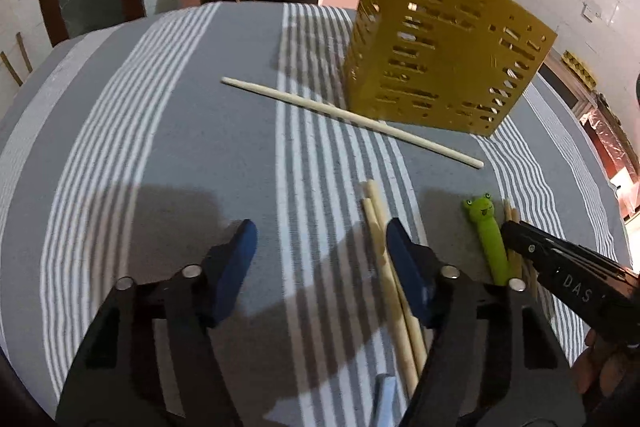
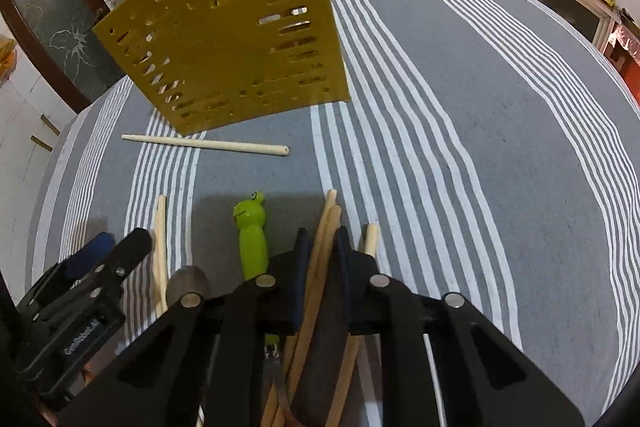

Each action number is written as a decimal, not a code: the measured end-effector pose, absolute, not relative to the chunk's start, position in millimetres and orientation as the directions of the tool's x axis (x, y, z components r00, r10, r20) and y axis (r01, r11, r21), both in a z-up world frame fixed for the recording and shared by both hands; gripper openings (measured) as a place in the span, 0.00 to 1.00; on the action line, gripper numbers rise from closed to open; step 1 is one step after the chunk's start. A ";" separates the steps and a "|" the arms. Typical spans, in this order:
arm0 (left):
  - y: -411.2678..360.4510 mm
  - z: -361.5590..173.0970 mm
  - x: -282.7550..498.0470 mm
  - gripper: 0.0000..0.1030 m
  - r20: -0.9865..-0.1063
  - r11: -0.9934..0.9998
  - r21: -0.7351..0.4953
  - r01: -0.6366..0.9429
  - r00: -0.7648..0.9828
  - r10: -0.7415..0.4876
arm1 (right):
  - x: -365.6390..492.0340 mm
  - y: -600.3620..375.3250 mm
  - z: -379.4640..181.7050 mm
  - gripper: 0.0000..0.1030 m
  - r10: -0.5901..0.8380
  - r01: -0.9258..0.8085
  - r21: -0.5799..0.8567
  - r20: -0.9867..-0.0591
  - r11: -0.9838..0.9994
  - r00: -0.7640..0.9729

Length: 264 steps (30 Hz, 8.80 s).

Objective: Organize utensils
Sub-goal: 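Lower the left tool onto another chopstick and close it, then lift both held chopsticks and carry them toward the yellow holder, then lower both chopsticks into the yellow holder and open both tools, then withdraw both open tools from the holder back over the remaining utensils, then close the left tool on a wooden chopstick while the right tool grasps another chopstick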

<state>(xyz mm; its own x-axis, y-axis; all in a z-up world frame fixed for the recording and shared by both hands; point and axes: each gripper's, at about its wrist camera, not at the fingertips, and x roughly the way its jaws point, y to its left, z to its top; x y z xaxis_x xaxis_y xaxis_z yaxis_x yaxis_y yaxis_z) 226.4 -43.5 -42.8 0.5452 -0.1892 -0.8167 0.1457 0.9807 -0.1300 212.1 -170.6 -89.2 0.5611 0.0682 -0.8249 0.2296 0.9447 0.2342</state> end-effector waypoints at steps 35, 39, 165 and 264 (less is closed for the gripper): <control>-42.2 -44.8 226.5 0.44 -0.822 0.983 -0.128 0.134 0.540 -0.180 | 211.0 -176.0 -93.4 0.14 0.137 0.165 0.294 -0.781 0.942 0.610; -42.0 -44.1 224.3 0.44 -0.824 0.983 -0.122 0.137 0.538 -0.178 | 211.0 -177.1 -93.0 0.14 0.142 0.164 0.300 -0.779 0.940 0.611; -73.8 140.6 322.2 0.04 -0.263 0.940 -0.140 0.310 0.904 -0.337 | 304.2 -199.9 105.8 0.06 -0.013 0.019 0.142 -0.042 0.990 0.999; -60.4 -46.5 222.2 0.09 -0.829 0.974 -0.120 0.191 0.521 -0.204 | 178.8 -174.3 -87.9 0.11 -0.085 0.228 0.079 -0.771 0.971 0.631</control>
<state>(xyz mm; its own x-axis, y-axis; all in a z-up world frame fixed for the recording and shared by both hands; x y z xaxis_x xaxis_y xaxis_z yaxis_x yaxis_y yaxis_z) 222.2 -60.4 -46.5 0.5215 -0.2040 -0.8285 0.1907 0.9743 -0.1199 178.8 -174.3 -87.9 0.6312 -0.0854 -0.7709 0.2278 0.9705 0.0790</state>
